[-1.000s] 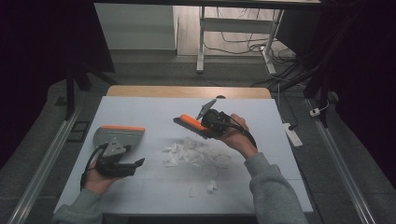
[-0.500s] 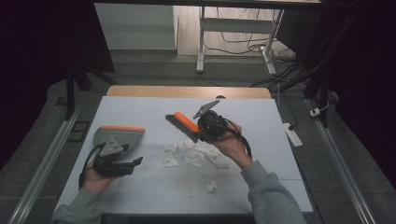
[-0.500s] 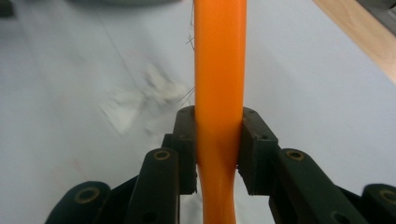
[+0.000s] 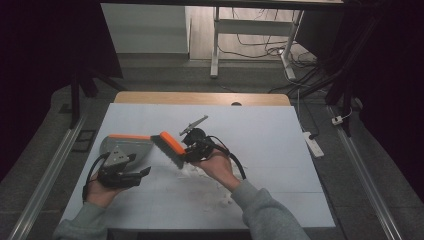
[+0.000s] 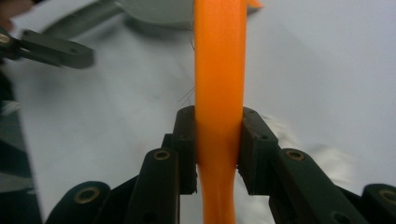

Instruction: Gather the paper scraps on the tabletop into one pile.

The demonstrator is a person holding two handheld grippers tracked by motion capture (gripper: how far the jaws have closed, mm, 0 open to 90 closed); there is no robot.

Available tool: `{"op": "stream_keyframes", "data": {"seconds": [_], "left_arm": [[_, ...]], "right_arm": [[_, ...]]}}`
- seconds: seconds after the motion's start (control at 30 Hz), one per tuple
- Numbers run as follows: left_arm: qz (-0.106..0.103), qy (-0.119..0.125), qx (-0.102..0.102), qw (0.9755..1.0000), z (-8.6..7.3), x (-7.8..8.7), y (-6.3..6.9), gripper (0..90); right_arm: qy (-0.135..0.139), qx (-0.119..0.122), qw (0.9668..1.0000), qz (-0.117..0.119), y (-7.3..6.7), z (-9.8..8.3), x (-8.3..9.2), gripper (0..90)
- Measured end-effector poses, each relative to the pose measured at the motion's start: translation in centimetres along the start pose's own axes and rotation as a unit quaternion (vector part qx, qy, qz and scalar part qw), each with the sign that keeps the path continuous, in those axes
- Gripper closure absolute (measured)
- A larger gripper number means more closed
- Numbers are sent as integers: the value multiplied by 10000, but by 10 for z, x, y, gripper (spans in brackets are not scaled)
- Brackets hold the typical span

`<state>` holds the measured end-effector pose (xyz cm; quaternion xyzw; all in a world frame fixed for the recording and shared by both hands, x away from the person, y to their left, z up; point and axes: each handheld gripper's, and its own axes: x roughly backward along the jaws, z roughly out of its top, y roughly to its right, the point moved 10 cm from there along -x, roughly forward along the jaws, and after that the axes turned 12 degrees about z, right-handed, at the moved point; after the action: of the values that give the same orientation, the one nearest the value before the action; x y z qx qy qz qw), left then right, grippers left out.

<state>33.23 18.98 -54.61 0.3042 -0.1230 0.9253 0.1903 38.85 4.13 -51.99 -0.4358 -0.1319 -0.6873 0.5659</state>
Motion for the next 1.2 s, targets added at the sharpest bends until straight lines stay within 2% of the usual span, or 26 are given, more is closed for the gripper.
{"op": "stream_keyframes", "data": {"seconds": [0.1, 0.17, 0.27, 0.37, 0.57, 0.63, 0.7, 0.77, 0.87, 1.0, 1.1, 1.2], "left_arm": [[-6, -9, -14, 10000, 0, -1, 0, 285], [-6, -8, -22, 10000, 0, 0, 0, 286], [1, -5, -25, 10000, 0, 0, 0, 285], [4, -15, -27, 10000, -1, -1, 0, 285], [3, -40, -56, 10000, -1, -2, 1, 285], [9, -56, -90, 9999, -1, -2, 2, 285], [11, -71, -113, 9999, -1, -3, 3, 285], [16, -89, -132, 9999, -1, -4, 3, 285], [25, -77, -115, 9999, -1, -3, 2, 284], [17, -47, -102, 9999, -1, -2, 2, 285], [10, -59, -102, 9999, -2, -2, 1, 285], [14, -80, -129, 9999, -2, -3, 2, 285]], "right_arm": [[-83, -72, 9999, 129, -7, -1, -16, 707], [-112, -173, 9996, 187, -6, -3, -25, 707], [-175, -351, 9989, 240, -1, -7, -36, 706], [-142, -453, 9988, 99, 11, -11, -34, 707], [-77, -908, 9958, -109, 40, -35, -8, 707], [-28, -989, 9949, -218, 47, -41, 4, 707], [17, -958, 9948, -346, 52, -45, 15, 707], [131, -851, 9956, -368, 50, -43, 25, 707], [433, -676, 9964, -275, 39, -33, 42, 707], [573, -339, 9967, -468, 28, -24, 64, 706], [611, -337, 9967, -426, 24, -27, 75, 707], [540, -383, 9970, -401, 26, -34, 78, 706]]}}
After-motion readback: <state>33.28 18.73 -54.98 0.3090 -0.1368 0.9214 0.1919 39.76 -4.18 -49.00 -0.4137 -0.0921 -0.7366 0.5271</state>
